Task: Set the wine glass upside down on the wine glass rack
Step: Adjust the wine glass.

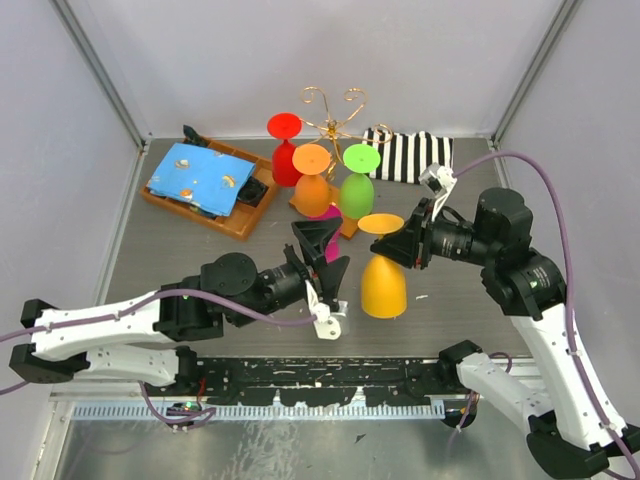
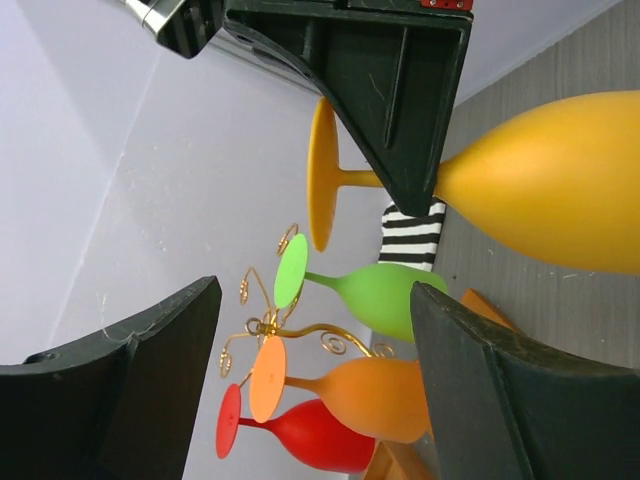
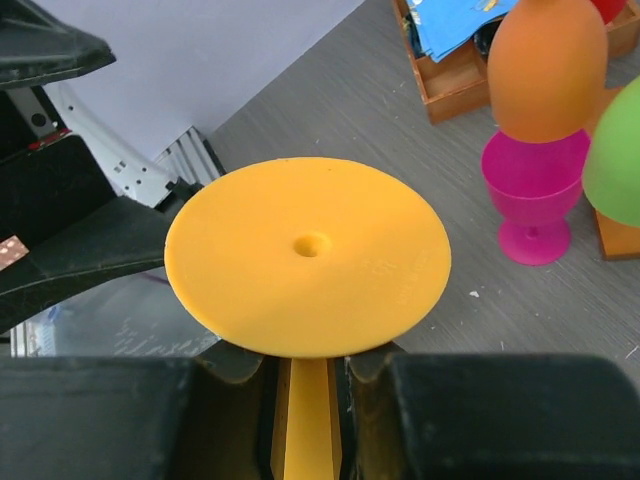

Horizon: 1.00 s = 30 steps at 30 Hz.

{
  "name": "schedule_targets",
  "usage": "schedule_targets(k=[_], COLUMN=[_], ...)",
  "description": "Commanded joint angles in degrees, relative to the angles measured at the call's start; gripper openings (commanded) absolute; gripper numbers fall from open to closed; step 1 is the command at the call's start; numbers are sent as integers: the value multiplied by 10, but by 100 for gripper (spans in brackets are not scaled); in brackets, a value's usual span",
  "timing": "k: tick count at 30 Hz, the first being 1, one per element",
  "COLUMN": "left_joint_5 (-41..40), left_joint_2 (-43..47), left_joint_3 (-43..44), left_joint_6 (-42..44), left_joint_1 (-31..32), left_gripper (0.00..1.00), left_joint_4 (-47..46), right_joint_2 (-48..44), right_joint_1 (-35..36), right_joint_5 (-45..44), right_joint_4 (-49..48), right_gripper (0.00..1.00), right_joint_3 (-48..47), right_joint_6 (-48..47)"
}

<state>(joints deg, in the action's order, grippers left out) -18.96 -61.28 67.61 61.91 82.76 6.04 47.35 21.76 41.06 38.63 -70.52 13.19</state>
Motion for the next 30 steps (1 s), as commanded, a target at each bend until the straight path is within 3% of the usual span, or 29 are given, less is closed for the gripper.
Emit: schedule_targets(k=[1,11,20,28,30], left_joint_5=[-20,-24,-35,-39,-41], left_joint_2=[-14,-46,-51,-49,-51], left_joint_3=[15,36,39,34,35], left_joint_6=[31,47,55,52,48], left_joint_1=[12,40,41,48,49], left_gripper=[80,65,44,20,8], left_joint_4=[-40,-42,-56,-69,-76], right_joint_2=[-18,-32,-47,-52,-48], right_joint_1=[19,40,59,66,66], right_joint_5=[37,81,97,81,77], right_joint_4=[-13,-30,-23,-20,-21], right_gripper=[0,0,1,1,1], right_joint_3=[-19,2,18,22,22], right_joint_6=[-24,-28,-48,-55,-54])
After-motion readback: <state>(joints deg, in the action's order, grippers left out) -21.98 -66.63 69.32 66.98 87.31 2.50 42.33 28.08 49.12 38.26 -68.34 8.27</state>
